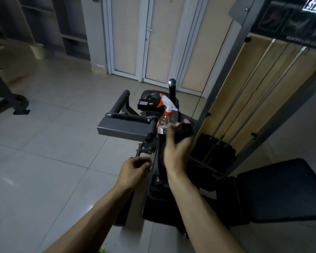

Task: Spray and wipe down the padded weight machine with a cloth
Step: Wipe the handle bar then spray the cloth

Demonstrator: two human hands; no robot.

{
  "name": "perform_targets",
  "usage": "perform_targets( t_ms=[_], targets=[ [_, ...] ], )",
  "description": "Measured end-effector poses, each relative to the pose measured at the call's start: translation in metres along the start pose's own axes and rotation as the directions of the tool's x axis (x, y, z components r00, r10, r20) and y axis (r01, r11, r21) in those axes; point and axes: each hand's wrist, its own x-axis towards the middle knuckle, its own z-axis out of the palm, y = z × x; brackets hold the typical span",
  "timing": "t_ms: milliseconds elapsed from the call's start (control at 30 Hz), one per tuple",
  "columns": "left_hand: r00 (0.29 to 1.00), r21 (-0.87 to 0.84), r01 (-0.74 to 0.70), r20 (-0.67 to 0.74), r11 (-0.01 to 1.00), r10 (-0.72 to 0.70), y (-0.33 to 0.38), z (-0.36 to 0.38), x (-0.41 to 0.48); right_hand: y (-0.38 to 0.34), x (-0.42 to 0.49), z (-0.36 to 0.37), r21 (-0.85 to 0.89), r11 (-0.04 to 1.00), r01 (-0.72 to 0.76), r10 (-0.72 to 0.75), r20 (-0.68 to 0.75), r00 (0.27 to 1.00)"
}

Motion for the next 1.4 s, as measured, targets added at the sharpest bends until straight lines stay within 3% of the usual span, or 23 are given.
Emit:
perform_targets(
  t_ms=[100, 167, 300, 433, 467, 533, 600, 633, 667, 700, 767, 800, 867, 933, 967, 1000, 1033, 1100, 1133, 1167, 1233, 1300, 1400],
  targets=[
    [0.998, 0.067, -0.053, 0.043, 0.996, 0.050, -0.003, 0.000, 0.000, 0.018, -0.011, 0.022, -0.338, 0.850, 0.405, -0.363, 0.182, 0.914],
    [0.997, 0.059, -0.041, 0.068, 0.997, 0.037, -0.006, 0.001, -0.001, 0.023, 0.001, 0.018, -0.302, 0.834, 0.462, -0.429, 0.172, 0.887],
    [0.995, 0.083, -0.037, 0.092, 0.996, 0.030, -0.009, 0.002, 0.002, 0.016, 0.034, 0.010, -0.061, 0.977, 0.205, -0.175, 0.325, 0.929],
    [0.987, 0.089, -0.097, 0.135, 0.991, 0.084, -0.004, 0.014, -0.001, -0.003, 0.037, 0.002, 0.123, 0.972, -0.199, 0.102, 0.544, 0.833],
    [0.987, 0.083, -0.097, 0.139, 0.992, 0.085, -0.003, 0.017, -0.003, -0.011, 0.033, 0.000, 0.138, 0.953, -0.271, 0.157, 0.538, 0.828],
    [0.986, 0.066, -0.103, 0.140, 0.992, 0.094, -0.005, 0.023, -0.005, -0.023, 0.029, -0.004, 0.179, 0.920, -0.350, 0.283, 0.315, 0.906],
    [0.989, 0.086, -0.110, 0.111, 0.990, 0.100, -0.010, 0.026, -0.003, -0.026, 0.028, -0.005, 0.200, 0.964, -0.177, 0.175, 0.030, 0.984],
    [0.990, 0.107, -0.113, 0.100, 0.988, 0.103, -0.012, 0.026, -0.003, -0.026, 0.028, -0.004, 0.125, 0.992, -0.025, 0.020, 0.037, 0.999],
    [0.990, 0.132, -0.118, 0.093, 0.984, 0.107, -0.014, 0.025, -0.001, -0.020, 0.028, -0.003, -0.009, 0.982, 0.186, -0.182, 0.183, 0.966],
    [0.989, 0.160, -0.133, 0.092, 0.978, 0.119, -0.015, 0.024, 0.000, -0.010, 0.029, -0.003, -0.193, 0.882, 0.431, -0.326, 0.412, 0.851],
    [0.984, 0.206, -0.165, 0.094, 0.964, 0.149, -0.017, 0.022, 0.003, 0.003, 0.033, -0.005, -0.431, 0.469, 0.771, -0.387, 0.684, 0.618],
    [0.984, 0.217, -0.173, 0.091, 0.961, 0.156, -0.018, 0.022, 0.003, 0.000, 0.038, -0.006, -0.473, 0.341, 0.812, -0.394, 0.712, 0.581],
    [0.985, 0.207, -0.166, 0.083, 0.964, 0.152, -0.018, 0.022, 0.004, -0.016, 0.051, 0.000, -0.498, 0.211, 0.841, -0.354, 0.763, 0.541],
    [0.986, 0.208, -0.161, 0.078, 0.965, 0.147, -0.019, 0.022, 0.005, -0.042, 0.064, 0.013, -0.495, 0.083, 0.865, -0.125, 0.856, 0.502],
    [0.986, 0.218, -0.164, 0.074, 0.962, 0.151, -0.020, 0.021, 0.005, -0.052, 0.069, 0.020, -0.492, 0.108, 0.864, -0.004, 0.869, 0.495],
    [0.984, 0.222, -0.173, 0.072, 0.960, 0.161, -0.021, 0.020, 0.005, -0.057, 0.072, 0.024, -0.518, 0.225, 0.826, 0.085, 0.854, 0.513],
    [0.984, 0.224, -0.178, 0.063, 0.958, 0.168, -0.021, 0.022, 0.003, -0.057, 0.073, 0.024, -0.546, 0.418, 0.726, 0.139, 0.828, 0.543],
    [0.984, 0.222, -0.177, 0.045, 0.959, 0.172, -0.023, 0.024, 0.002, -0.045, 0.067, 0.020, -0.414, 0.847, 0.332, 0.091, 0.729, 0.678],
    [0.983, 0.220, -0.182, 0.039, 0.958, 0.178, -0.023, 0.025, 0.001, -0.033, 0.060, 0.016, -0.256, 0.959, 0.122, 0.069, 0.629, 0.775],
    [0.983, 0.223, -0.182, 0.034, 0.958, 0.179, -0.024, 0.026, 0.001, -0.022, 0.051, 0.014, -0.116, 0.993, -0.010, 0.069, 0.514, 0.855],
    [0.982, 0.220, -0.185, 0.015, 0.958, 0.187, -0.022, 0.028, -0.002, -0.006, 0.031, 0.016, -0.054, 0.998, -0.030, 0.046, 0.326, 0.944],
    [0.978, 0.230, -0.205, 0.008, 0.951, 0.209, -0.018, 0.029, -0.005, 0.010, 0.012, 0.016, -0.095, 0.993, 0.067, -0.044, 0.231, 0.972],
    [0.972, 0.239, -0.232, 0.032, 0.943, 0.231, -0.016, 0.028, -0.010, 0.035, -0.015, 0.004, -0.143, 0.973, 0.179, -0.146, 0.217, 0.965]
  ],
)
